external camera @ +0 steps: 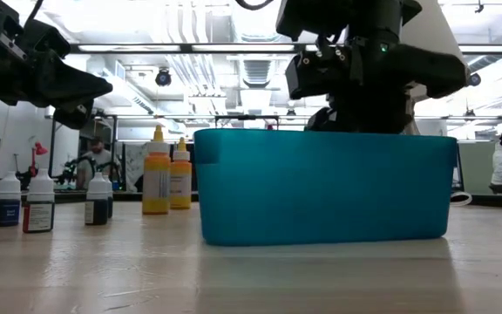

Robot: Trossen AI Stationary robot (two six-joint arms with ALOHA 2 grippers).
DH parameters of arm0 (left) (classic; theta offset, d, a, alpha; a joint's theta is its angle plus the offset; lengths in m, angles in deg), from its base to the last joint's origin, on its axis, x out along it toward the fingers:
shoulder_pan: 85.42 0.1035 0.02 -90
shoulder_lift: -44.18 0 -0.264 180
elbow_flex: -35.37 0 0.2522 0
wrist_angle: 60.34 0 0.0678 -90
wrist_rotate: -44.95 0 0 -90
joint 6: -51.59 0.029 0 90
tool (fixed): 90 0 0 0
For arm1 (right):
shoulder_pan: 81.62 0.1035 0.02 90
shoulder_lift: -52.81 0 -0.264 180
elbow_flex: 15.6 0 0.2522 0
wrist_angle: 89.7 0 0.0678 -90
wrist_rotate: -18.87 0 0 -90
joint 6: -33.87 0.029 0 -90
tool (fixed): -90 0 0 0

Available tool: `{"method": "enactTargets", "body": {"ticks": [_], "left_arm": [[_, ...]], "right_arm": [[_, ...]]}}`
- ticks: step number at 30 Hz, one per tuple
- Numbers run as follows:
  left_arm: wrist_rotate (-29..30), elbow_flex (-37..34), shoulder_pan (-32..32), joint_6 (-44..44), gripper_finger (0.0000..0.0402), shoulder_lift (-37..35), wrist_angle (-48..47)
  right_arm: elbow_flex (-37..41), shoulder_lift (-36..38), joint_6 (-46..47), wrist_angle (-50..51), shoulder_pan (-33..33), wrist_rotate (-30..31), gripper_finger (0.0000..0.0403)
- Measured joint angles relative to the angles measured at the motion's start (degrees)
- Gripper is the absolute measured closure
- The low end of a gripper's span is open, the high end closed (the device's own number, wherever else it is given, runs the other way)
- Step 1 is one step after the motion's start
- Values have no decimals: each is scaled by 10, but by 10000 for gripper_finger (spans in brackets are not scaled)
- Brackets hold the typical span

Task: Pick & Place food coloring
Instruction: Put the bottom right small red food coloring bottle into the blue bin

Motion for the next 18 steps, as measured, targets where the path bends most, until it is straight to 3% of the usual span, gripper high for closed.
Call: {"method": "enactTargets", "body": {"ticks": [18], "left_arm": [[0,0,0,0,402,0,0]], "right_arm": [[-27,7,-64,44,0,-14,344]]}}
